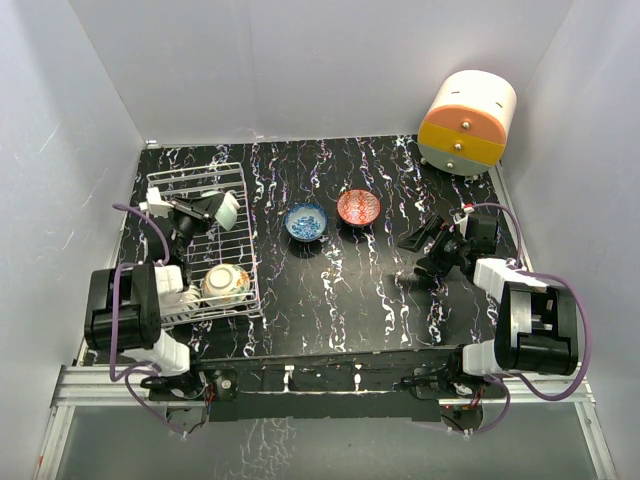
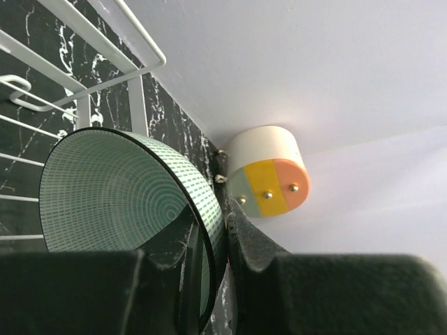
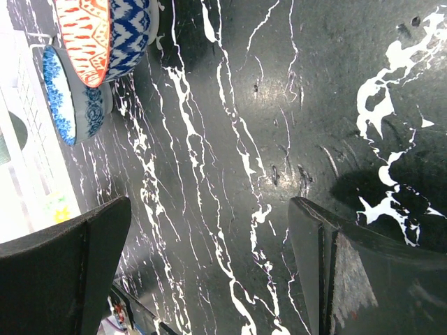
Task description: Load the bowls into the dish rack
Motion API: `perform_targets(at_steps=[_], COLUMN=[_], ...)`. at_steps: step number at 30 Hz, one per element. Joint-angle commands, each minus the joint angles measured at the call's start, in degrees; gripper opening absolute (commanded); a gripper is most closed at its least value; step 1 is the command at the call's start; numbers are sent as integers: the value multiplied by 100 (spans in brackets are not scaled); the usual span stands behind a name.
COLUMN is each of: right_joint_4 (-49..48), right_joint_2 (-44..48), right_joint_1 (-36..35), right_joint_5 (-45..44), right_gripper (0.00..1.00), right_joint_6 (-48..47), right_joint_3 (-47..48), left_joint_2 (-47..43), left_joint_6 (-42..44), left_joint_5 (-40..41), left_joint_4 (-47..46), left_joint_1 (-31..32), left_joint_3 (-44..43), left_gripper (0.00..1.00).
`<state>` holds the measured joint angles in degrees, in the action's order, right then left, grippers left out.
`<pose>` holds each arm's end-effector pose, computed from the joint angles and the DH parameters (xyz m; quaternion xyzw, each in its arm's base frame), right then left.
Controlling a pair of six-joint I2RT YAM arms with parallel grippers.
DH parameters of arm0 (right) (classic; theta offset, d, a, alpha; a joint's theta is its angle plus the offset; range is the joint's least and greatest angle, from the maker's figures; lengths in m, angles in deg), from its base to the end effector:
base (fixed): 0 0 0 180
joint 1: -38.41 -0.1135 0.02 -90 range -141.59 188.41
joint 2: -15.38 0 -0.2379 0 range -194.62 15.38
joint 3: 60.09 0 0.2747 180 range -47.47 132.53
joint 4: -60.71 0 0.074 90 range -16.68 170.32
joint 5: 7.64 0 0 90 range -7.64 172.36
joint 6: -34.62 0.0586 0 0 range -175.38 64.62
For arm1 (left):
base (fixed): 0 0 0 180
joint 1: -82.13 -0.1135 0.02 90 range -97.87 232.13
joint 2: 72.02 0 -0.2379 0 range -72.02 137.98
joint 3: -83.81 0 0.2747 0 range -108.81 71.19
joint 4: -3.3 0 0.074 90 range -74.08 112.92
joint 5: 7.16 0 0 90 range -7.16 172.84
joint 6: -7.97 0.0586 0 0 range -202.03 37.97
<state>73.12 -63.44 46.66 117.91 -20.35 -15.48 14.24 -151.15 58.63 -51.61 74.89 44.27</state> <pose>0.2866 -0.0071 0.1040 0.2214 0.8641 0.3575 0.2767 0.3194 0.0164 0.1691 -0.2712 0.6013 -0.4977 0.5632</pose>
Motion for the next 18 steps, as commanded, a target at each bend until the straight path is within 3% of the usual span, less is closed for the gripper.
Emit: perform_targets(at_steps=[1,7,10,13,18], right_joint_4=[-217,-199,-199,-199,-225], right_joint_2=[-36,-95,-114,-128,-167], right_joint_1=[-10,-11,-16,-14,-12], right_joint_5=[-36,-74,-91,-109,-98], right_gripper=[98,98,98,98,98], right_joint_6=[-47,-58,-58,-69,-58], right_joint_3=[49,94,105,102,97], left_joint_2=[525,1530,1661,1476,808], left_joint_6=[-777,-1311,-1416,-1253,-634], left_joint_5=[-294,-319,-370,-493,-681], left_joint_4=[-1753,-2808,-2871,-2317,-323], left_joint_1=[-111,-234,-297,-407,-580], left_joint_3=[-140,-59,-63,-61,-198], left_gripper=[0,0,0,0,0])
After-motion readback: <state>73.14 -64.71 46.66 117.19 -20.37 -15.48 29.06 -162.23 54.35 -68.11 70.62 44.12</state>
